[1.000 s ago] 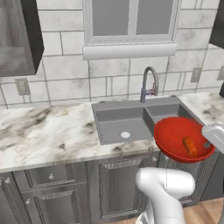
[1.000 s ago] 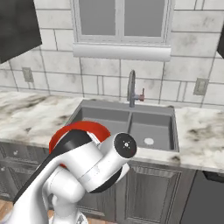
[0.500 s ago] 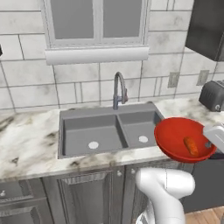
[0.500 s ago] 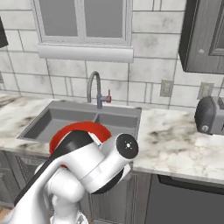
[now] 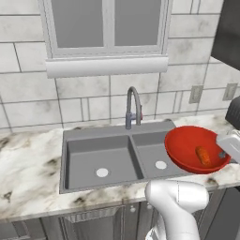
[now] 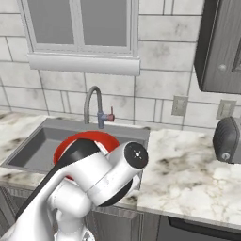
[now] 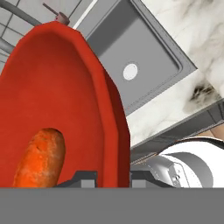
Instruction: Pick the carrot from the cabinet and place it in the bowl. Then pick the bowl and place it in the sink. Then turn on the sink facuet.
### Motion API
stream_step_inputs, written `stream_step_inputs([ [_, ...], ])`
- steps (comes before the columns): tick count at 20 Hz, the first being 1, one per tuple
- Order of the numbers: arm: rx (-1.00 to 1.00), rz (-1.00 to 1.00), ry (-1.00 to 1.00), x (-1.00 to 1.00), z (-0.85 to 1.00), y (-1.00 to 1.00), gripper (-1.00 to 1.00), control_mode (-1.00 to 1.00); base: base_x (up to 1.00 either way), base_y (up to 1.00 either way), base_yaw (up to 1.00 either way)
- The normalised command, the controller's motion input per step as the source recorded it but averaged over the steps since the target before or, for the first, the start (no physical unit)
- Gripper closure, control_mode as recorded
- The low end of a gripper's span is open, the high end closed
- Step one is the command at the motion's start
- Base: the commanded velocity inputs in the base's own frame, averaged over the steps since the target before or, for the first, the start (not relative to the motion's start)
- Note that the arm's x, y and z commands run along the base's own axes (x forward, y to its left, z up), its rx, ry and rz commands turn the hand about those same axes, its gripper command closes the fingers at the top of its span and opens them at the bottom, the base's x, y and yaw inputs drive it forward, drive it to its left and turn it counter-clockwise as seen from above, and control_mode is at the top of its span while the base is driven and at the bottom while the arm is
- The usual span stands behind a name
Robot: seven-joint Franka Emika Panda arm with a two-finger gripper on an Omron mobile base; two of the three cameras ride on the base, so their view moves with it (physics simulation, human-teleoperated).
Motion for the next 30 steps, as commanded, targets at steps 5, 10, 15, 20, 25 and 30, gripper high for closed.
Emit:
stream_step_inputs([
  [5,0.0,0.0,0.0,0.0,0.0,0.0,1.0,1.0,0.25,-0.22,0.06],
  [10,0.0,0.0,0.0,0.0,0.0,0.0,1.0,1.0,0.18,-0.13,0.03],
  [15,0.0,0.0,0.09,0.15,0.0,0.0,1.0,-1.0,0.03,0.0,0.0],
  [20,-0.05,0.0,0.07,0.7,-0.05,-0.31,1.0,-1.0,0.0,0.0,0.0],
  [25,-0.04,0.0,0.03,1.0,-0.34,-0.35,1.0,-1.0,0.0,0.0,0.0],
  [30,-0.19,0.02,0.0,0.95,-0.76,-0.01,1.0,-1.0,0.0,0.0,0.0],
])
